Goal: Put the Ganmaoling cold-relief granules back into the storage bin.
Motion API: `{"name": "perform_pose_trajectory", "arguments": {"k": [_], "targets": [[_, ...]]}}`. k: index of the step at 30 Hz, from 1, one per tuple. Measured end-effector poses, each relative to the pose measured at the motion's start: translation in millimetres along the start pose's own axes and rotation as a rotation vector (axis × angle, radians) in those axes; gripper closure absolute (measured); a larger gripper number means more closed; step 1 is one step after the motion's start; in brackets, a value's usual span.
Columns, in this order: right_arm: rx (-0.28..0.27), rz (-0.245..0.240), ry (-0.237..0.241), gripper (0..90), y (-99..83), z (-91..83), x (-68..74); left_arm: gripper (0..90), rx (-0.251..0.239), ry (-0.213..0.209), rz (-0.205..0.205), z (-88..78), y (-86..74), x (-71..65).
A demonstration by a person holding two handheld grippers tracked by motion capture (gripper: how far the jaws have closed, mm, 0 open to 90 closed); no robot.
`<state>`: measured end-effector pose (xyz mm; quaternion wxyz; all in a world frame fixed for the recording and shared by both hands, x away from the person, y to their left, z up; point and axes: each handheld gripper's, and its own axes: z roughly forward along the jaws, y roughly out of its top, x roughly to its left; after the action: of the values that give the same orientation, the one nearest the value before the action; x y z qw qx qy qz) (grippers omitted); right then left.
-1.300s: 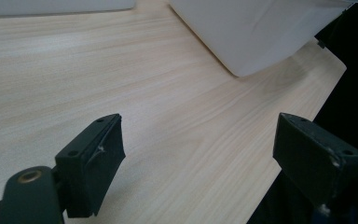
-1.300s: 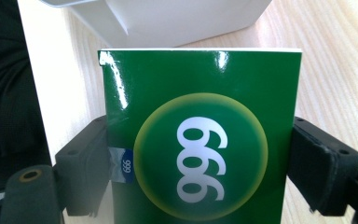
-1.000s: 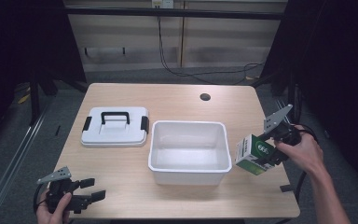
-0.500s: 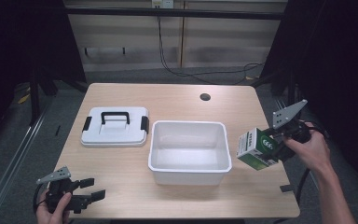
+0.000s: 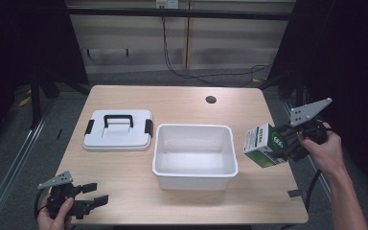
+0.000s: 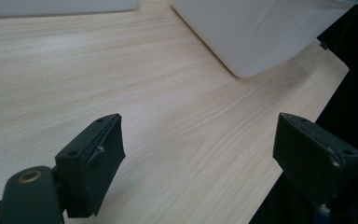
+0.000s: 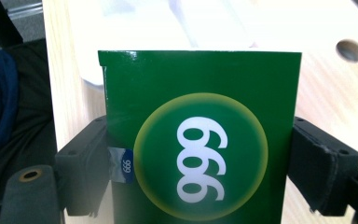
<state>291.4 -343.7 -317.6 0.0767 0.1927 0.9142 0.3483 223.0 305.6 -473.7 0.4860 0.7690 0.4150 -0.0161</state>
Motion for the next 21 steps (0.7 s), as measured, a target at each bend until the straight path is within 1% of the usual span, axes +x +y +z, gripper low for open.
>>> {"name": "perform_pose_trajectory", "arguments": {"k": [5, 10, 14, 18, 21], "targets": [[-0.019, -0.011, -0.007, 16.0, 10.0, -3.6, 0.9, 16.2, 0.002, 0.000, 0.003, 0.1, 0.1, 0.0], [-0.040, -0.037, -0.009, 16.0, 21.6, -5.4, 3.1, 16.2, 0.002, 0.000, 0.003, 0.3, 0.1, -0.1], [-0.047, -0.055, -0.027, 16.0, 29.7, -8.4, 4.9, 16.2, 0.002, -0.006, 0.000, 0.7, 0.1, -0.3], [-0.046, -0.054, -0.020, 16.0, 35.3, -10.1, 4.6, 16.2, 0.001, -0.007, 0.003, 0.5, 0.2, -0.2], [-0.058, -0.059, -0.020, 16.0, 40.5, -10.9, 4.6, 16.2, 0.003, -0.007, 0.001, 0.8, 0.2, -0.4]]}}
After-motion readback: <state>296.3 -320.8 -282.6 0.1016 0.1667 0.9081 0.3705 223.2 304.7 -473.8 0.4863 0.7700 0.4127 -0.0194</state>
